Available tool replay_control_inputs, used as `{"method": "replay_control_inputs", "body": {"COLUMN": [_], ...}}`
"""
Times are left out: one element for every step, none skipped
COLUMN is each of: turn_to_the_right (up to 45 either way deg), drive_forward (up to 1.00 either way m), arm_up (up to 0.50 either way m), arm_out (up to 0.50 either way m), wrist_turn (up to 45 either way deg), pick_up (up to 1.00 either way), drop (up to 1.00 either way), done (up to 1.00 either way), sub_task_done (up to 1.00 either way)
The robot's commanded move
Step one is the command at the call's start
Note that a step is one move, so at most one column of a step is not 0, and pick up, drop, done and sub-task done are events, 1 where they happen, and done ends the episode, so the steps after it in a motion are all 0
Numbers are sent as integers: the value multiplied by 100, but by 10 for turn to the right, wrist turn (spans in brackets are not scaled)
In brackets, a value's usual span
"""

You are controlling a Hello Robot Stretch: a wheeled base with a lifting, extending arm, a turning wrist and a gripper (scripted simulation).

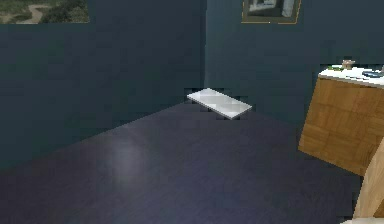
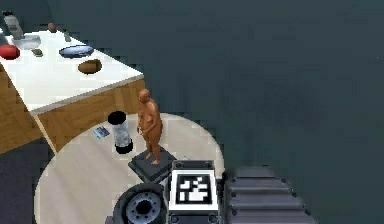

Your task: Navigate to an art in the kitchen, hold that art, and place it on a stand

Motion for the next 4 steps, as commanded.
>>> {"method": "replay_control_inputs", "body": {"turn_to_the_right": [0, 0, 0, 0], "drive_forward": [0, 0, 0, 0], "arm_up": [0, 0, 0, 0], "arm_out": [18, 0, 0, 0], "wrist_turn": [0, 450, 450, 450], "pick_up": [0, 0, 0, 0], "drop": [0, 0, 0, 0], "done": [0, 0, 0, 0], "sub_task_done": [0, 0, 0, 0]}}
